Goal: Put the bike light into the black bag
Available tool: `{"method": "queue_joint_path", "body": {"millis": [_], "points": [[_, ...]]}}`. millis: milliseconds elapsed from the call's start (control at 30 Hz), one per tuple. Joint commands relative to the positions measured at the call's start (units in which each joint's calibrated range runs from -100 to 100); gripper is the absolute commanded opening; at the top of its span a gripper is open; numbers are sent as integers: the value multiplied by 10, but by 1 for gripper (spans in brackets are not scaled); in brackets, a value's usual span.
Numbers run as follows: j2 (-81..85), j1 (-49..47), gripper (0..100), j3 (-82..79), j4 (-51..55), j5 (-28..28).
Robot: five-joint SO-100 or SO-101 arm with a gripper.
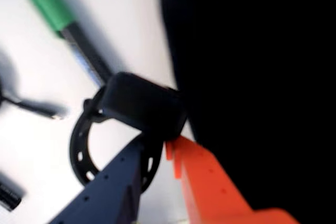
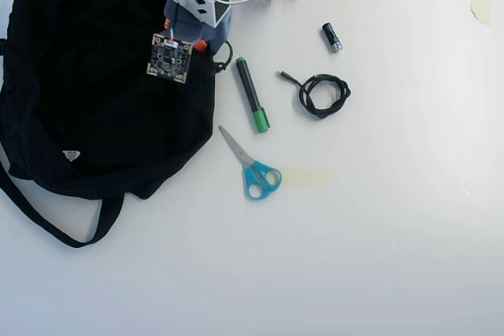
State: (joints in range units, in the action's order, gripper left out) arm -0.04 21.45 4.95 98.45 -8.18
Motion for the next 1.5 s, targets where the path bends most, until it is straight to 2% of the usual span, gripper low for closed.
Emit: {"method": "queue_joint_path", "body": {"millis": [0, 267, 400, 433, 567, 700, 800, 900, 967, 1033, 1100, 1133, 1267, 1333, 1433, 1467], "points": [[28, 47, 2, 10, 9, 4], [17, 168, 2, 15, -19, 48], [25, 196, 2, 15, -42, 144], [22, 207, 2, 15, -54, 151], [1, 254, 2, 12, -184, 141], [-140, 297, 2, 12, -280, 141], [-210, 291, 2, 12, -308, 144], [-241, 328, 2, 12, -332, 142], [-241, 324, 5, 12, -333, 144], [-229, 322, 23, 12, -332, 146], [-205, 321, 30, 26, -325, 157], [-157, 320, 30, 27, -320, 173], [0, 300, 30, 21, -233, 175], [61, 228, 30, 20, -224, 174], [174, 72, 30, 19, -182, 175], [205, 19, 26, 19, -167, 175]]}}
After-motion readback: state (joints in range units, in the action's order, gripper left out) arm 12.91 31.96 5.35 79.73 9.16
